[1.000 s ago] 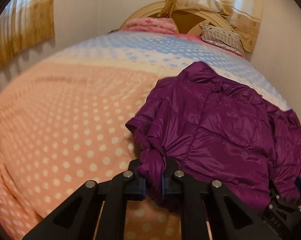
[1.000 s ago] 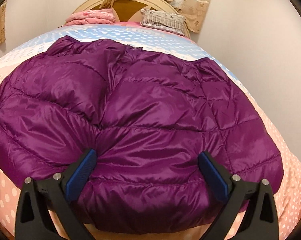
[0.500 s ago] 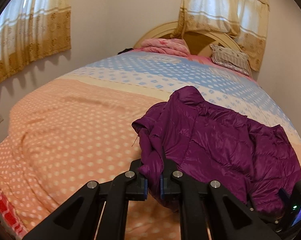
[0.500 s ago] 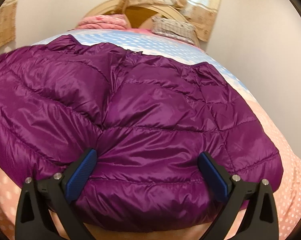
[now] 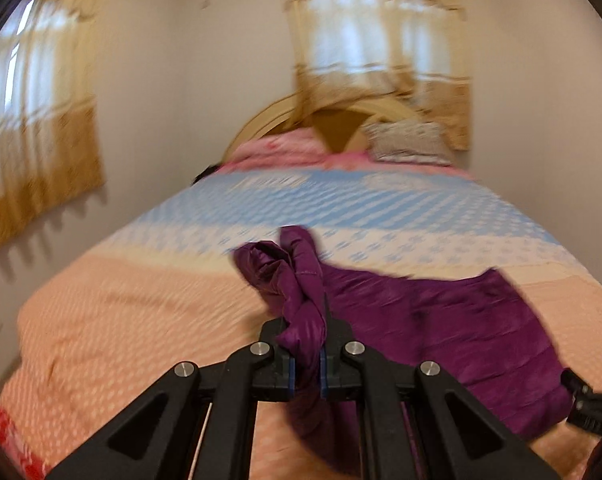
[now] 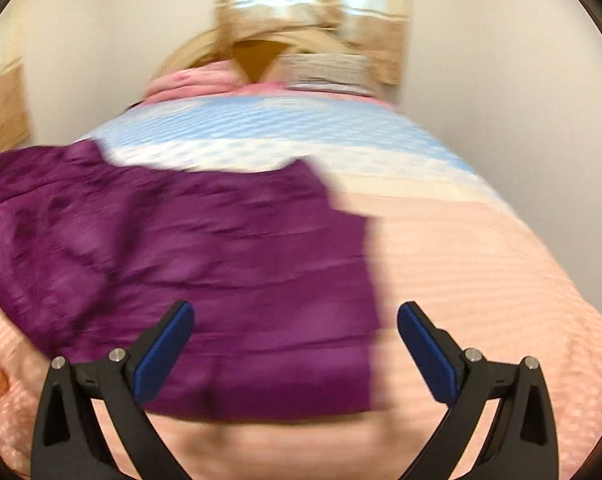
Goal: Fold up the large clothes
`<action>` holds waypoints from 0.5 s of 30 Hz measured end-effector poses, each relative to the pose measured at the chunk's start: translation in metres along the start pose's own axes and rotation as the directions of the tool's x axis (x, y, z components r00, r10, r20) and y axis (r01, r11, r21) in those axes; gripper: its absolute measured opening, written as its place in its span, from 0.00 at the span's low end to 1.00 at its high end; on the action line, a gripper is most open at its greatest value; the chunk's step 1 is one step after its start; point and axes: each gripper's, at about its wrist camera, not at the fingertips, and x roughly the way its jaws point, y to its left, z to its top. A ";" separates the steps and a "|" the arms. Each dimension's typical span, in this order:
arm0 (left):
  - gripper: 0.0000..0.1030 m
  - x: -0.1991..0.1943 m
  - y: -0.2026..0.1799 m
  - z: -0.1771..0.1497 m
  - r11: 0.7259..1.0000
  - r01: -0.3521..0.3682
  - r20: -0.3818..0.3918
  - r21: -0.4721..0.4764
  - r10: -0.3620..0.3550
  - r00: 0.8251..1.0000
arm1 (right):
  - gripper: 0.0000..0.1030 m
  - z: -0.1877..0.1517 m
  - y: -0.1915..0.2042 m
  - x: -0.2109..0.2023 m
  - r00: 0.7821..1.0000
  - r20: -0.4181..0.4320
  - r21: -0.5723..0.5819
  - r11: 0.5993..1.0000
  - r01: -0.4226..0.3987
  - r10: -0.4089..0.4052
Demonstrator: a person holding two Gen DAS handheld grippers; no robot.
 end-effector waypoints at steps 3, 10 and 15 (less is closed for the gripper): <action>0.06 -0.005 -0.050 0.007 0.994 0.062 0.034 0.086 -0.065 0.997 | 1.00 -0.002 -0.061 0.006 0.996 -0.019 0.084 0.993 0.083 -0.082; 0.06 -0.001 -0.158 -0.016 0.935 0.216 0.004 0.282 -0.226 0.974 | 1.00 -0.021 -0.140 -0.003 0.977 -0.069 0.195 0.957 0.214 -0.204; 0.06 0.002 -0.217 -0.058 0.845 0.296 -0.060 0.445 -0.301 0.952 | 1.00 -0.039 -0.158 -0.011 0.968 -0.108 0.220 0.944 0.245 -0.226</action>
